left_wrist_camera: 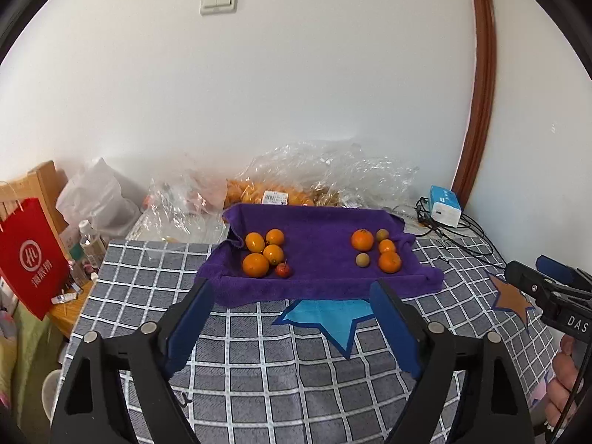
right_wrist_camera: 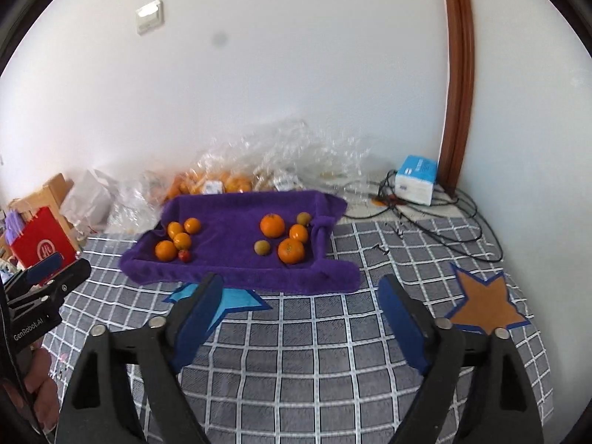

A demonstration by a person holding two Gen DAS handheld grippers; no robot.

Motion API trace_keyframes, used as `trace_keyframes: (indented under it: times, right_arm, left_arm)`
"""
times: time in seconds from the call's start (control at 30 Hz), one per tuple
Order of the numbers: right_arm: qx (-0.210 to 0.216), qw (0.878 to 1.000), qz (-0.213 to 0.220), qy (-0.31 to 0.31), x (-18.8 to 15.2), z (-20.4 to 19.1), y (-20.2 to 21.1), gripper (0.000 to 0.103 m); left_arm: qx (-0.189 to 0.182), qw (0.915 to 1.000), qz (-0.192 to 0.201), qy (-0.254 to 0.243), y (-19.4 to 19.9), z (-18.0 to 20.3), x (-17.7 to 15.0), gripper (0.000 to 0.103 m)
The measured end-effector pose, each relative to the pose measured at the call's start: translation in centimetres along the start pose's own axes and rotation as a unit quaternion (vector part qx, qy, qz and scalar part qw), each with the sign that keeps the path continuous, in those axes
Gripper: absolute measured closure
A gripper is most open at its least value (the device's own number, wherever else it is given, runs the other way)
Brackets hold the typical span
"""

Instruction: Organize fruits

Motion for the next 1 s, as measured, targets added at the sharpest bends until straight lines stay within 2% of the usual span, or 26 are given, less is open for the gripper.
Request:
trace_keyframes:
  times: [0.1,0.3,0.43,1.0]
  right_arm:
    - [-0.01,1.0,0.005,0.012,-0.3,0.0,1.7,0.004]
    - [-0.022,1.0,0.008,0.015,-0.9,0.3,3.8,0.002]
    - [-0.027,1.0,0.007,0.01,-1.1,0.6,4.3,0.002]
    - [-0.041,0.999,0.008,0.018,-1.4,0.7,5.1,0.002]
  left_arm:
    - [0.001,0.9999,0.013,-0.01,2.3,0.9,0.1,0.013]
    - [0.011,0.9997,0.02,-0.003,4.3,1.8,0.0,0.013]
    - [0.02,0.9995,0.021,-0.012,4.6,2.4,0.0,0.013]
    - [0.018,0.9996,0.02,0.002,5.1,2.1,-0.2,0.013]
Point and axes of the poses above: each gripper's, at about its wrist camera, not at the fingertips, and y roughly against the way its jaws point, z to its right, x to its top, the point moved 2 cm from there along -y, roughly the way its jaws point, and after that the axes turned 3 degrees about z, right-handed, at the moved point
